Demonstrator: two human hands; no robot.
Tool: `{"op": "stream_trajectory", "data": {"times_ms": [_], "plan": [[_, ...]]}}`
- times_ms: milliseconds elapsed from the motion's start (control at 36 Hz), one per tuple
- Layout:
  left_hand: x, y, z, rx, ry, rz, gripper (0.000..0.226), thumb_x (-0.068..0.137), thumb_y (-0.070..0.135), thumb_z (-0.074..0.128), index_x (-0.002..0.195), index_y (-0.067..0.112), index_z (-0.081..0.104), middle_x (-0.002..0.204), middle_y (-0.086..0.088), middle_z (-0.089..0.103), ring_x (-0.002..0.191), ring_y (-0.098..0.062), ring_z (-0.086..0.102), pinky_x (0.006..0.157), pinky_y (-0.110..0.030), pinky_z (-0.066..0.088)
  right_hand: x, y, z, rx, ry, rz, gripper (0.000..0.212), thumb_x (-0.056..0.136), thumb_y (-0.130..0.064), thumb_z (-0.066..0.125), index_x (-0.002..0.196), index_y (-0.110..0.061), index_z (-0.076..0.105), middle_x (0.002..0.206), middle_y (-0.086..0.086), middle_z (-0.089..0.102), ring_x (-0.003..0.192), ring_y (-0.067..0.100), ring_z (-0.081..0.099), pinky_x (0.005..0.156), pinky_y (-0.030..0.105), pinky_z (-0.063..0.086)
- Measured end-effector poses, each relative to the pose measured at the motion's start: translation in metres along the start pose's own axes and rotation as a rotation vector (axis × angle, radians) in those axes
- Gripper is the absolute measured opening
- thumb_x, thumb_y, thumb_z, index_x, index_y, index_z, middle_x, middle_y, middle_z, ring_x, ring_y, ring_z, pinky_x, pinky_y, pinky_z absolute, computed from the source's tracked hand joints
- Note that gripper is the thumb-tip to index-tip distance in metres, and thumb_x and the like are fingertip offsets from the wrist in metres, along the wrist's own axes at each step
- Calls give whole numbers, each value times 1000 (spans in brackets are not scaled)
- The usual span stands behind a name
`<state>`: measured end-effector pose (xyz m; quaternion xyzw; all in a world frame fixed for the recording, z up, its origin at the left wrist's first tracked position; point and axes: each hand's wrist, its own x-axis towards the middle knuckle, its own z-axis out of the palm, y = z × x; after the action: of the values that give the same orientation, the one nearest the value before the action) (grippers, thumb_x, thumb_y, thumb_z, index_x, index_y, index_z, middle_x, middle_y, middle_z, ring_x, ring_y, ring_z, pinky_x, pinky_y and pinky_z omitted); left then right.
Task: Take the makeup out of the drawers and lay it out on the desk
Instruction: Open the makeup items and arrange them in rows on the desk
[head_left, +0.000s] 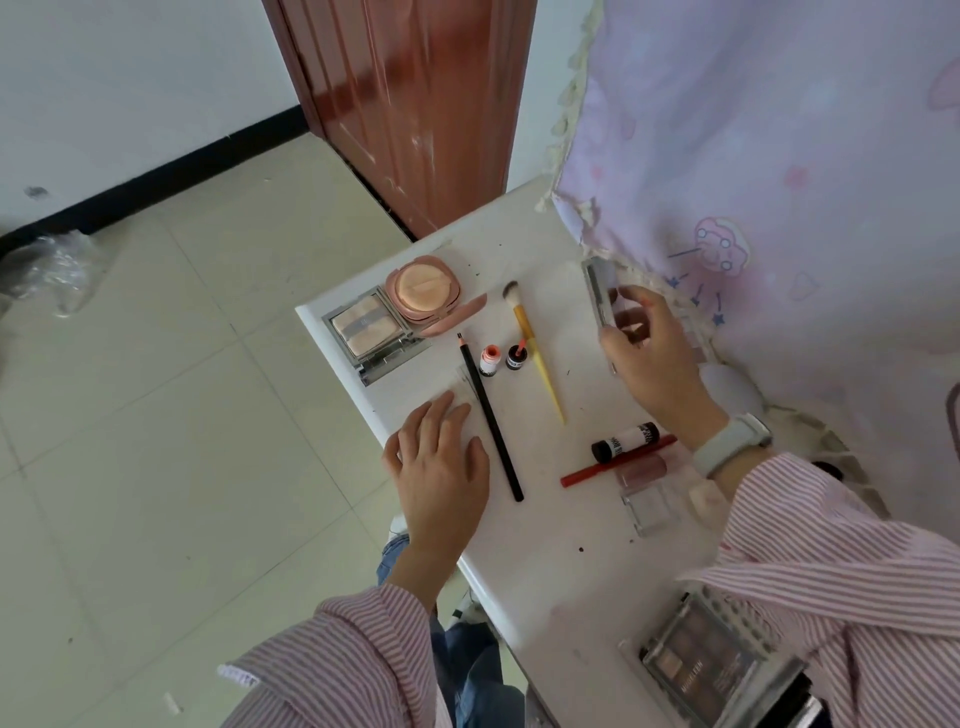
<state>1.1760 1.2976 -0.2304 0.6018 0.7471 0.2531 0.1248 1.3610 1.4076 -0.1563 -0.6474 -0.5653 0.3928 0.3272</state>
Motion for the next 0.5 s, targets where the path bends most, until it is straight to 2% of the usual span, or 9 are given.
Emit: {"op": "stream_trajectory", "data": {"times_ms": [56, 139, 194, 250, 306, 333, 417, 500], "plan": [[1, 2, -5, -107, -5, -49, 44, 80, 31, 40, 113, 13, 63, 123, -2, 61, 118, -20, 44, 99, -30, 22, -13, 0, -7, 33, -44, 2, 41, 86, -15, 57, 125, -19, 45, 89, -8, 55, 72, -4, 54, 62, 12, 44], [1, 7, -15, -299, -21, -154, 51, 80, 36, 37, 117, 11, 61, 122, -3, 59, 116, -20, 46, 100, -29, 25, -39, 2, -16, 6, -137, -11, 44, 87, -13, 57, 129, -20, 43, 94, -9, 55, 65, -4, 53, 58, 14, 46], [-2, 13, -25, -420, 2, -187, 44, 82, 35, 43, 114, 11, 62, 116, 0, 58, 112, -15, 46, 96, -29, 34, -57, 4, -18, -34, -205, -36, 44, 85, -21, 59, 126, -27, 43, 99, -10, 55, 73, -3, 55, 62, 13, 46], [-3, 23, -39, -566, -28, -253, 24, 89, 28, 51, 109, 19, 62, 111, 5, 56, 103, -11, 50, 87, -22, 41, -74, 3, -17, -57, -283, -73, 43, 77, -32, 58, 117, -39, 43, 105, -10, 55, 88, 1, 55, 68, 11, 46], [-5, 32, -52, -768, -181, -320, 14, 96, 25, 49, 107, 24, 59, 108, 2, 60, 93, -11, 58, 77, -17, 46, -88, -2, -15, -36, -365, -107, 42, 76, -34, 60, 112, -45, 41, 107, -13, 52, 95, 4, 54, 71, 11, 47], [-6, 36, -57, -902, -301, -362, 19, 97, 30, 45, 109, 22, 58, 108, -2, 62, 92, -13, 60, 76, -20, 48, -94, -5, -14, -53, -402, -135, 44, 79, -29, 64, 112, -44, 40, 107, -17, 50, 98, 2, 53, 75, 9, 46], [-7, 46, -64, -1283, -650, -620, 60, 86, 60, 38, 121, 15, 56, 113, -11, 61, 99, -24, 61, 83, -36, 52, -108, -13, -6, -169, -457, -247, 47, 80, -23, 64, 120, -32, 39, 105, -23, 45, 104, 0, 46, 85, 5, 40], [-8, 51, -64, -1520, -836, -851, 69, 77, 67, 34, 123, 19, 56, 115, -12, 65, 107, -27, 61, 89, -45, 49, -115, -19, 4, -264, -484, -321, 50, 77, -30, 60, 124, -22, 44, 104, -18, 47, 100, 3, 46, 82, 11, 44]]}}
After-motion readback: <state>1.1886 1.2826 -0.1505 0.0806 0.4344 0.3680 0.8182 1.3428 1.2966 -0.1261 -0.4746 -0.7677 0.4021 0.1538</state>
